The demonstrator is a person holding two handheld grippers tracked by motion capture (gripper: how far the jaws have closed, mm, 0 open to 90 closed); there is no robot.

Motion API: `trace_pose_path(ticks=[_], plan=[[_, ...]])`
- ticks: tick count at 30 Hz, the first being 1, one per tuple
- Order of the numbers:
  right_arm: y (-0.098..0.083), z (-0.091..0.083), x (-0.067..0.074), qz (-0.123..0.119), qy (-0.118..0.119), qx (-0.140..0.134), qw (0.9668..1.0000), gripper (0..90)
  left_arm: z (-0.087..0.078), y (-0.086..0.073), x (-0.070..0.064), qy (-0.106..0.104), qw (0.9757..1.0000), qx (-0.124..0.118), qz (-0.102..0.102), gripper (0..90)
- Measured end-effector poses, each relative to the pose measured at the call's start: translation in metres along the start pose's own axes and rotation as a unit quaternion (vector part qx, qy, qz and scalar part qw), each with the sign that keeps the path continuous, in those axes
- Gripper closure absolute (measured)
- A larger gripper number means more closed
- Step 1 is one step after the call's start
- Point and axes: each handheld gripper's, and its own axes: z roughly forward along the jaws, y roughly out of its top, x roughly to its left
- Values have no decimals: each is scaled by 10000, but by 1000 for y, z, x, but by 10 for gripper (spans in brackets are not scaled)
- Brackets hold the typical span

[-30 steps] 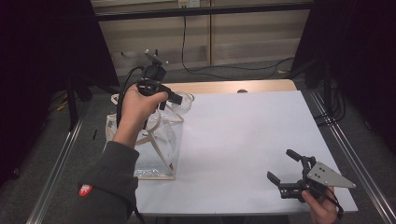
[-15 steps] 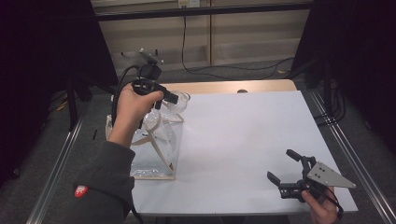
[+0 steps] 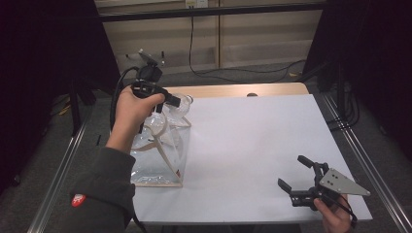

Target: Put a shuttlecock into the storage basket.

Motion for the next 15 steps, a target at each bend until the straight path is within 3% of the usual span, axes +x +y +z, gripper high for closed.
trace_pose_path(ticks=[15], plan=[[0,0,0,1,-1,3,10000,8,-9,-1,7,66,10000,2,-20,895]])
